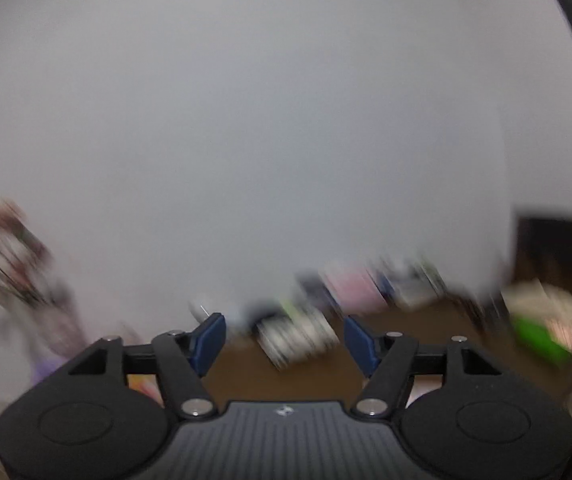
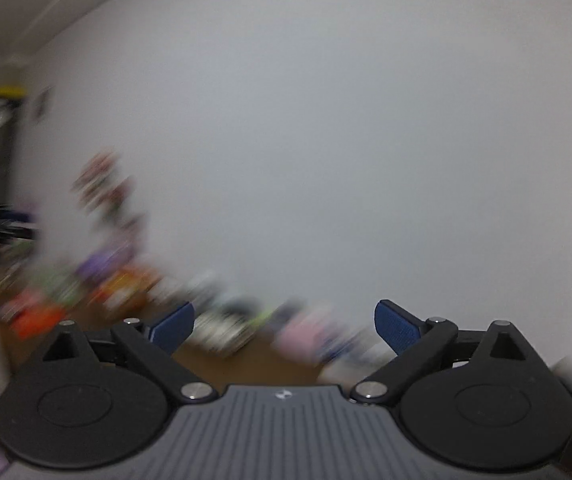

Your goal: Fold clothes

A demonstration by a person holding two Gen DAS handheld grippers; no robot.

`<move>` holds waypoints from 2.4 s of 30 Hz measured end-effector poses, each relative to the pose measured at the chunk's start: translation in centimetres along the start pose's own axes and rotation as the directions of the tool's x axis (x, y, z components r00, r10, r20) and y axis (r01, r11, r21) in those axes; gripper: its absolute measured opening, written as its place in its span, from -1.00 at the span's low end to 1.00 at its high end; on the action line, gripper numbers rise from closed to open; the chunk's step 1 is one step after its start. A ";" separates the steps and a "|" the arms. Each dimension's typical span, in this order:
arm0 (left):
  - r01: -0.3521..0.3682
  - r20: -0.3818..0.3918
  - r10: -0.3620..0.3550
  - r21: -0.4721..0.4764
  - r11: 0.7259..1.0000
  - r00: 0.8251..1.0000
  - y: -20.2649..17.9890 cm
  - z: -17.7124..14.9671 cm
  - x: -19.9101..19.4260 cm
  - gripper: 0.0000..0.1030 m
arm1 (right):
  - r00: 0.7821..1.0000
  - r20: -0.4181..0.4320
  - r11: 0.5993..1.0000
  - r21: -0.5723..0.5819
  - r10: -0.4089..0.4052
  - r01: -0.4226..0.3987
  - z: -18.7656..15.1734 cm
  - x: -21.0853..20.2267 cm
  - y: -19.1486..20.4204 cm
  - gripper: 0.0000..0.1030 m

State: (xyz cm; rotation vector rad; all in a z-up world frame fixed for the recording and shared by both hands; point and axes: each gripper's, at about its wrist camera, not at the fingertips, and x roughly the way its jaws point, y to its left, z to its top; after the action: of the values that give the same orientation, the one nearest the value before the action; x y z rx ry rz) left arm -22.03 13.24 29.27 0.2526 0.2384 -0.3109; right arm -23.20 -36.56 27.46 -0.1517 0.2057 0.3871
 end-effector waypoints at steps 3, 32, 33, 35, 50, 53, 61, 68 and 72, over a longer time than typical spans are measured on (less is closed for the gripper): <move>0.094 -0.065 -0.096 -0.046 0.995 0.993 -2.3 -7.0 2.8 0.26 | 0.981 -0.112 0.986 -0.013 0.161 -0.164 -9.3 8.1 6.5 0.91; 0.146 -0.140 -0.188 -0.265 0.953 0.972 -2.8 -15.1 22.3 0.16 | 0.821 -0.166 0.835 -0.182 -0.546 0.519 -9.1 29.6 7.4 -0.08; 0.179 -0.141 -0.217 -0.241 0.954 0.966 -3.7 -15.3 21.4 0.32 | 0.856 -0.156 0.870 -0.133 -0.492 0.475 -9.4 27.7 7.7 0.25; 0.262 -0.159 -0.295 -0.199 0.944 0.942 -5.4 -16.5 19.5 0.35 | 0.953 -0.185 0.970 0.000 -0.240 0.245 -10.6 23.8 8.7 0.54; 0.483 -0.286 -0.465 -0.009 0.876 0.838 -16.5 -21.1 15.8 0.10 | 0.925 -0.372 0.991 -0.081 0.070 -0.108 -22.2 10.4 15.1 0.59; 0.485 -0.282 -0.485 -0.075 0.871 0.828 -15.9 -21.9 18.2 -0.96 | 0.926 -0.370 0.997 0.043 0.078 -0.066 -23.6 11.2 13.8 -0.58; 0.387 0.057 -0.384 -0.089 0.918 0.922 -11.1 -14.4 15.0 -1.00 | 0.999 -0.036 0.993 0.114 0.027 -0.023 -15.9 8.0 11.2 -0.91; 0.203 0.492 -0.256 0.160 0.966 0.832 -8.9 1.9 5.6 -0.99 | 0.941 0.332 0.979 -0.160 -0.068 0.127 1.7 2.3 9.9 -0.91; 0.194 0.554 -0.268 0.190 0.963 0.788 -7.0 7.9 4.2 -0.99 | 0.890 0.440 0.950 -0.208 -0.121 0.232 8.7 1.9 9.2 -0.91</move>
State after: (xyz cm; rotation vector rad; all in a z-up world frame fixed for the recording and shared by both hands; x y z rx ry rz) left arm -18.93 3.41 34.13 0.2398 -0.3607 -0.6341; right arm -23.54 -25.87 34.46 -0.3345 -0.2907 0.2526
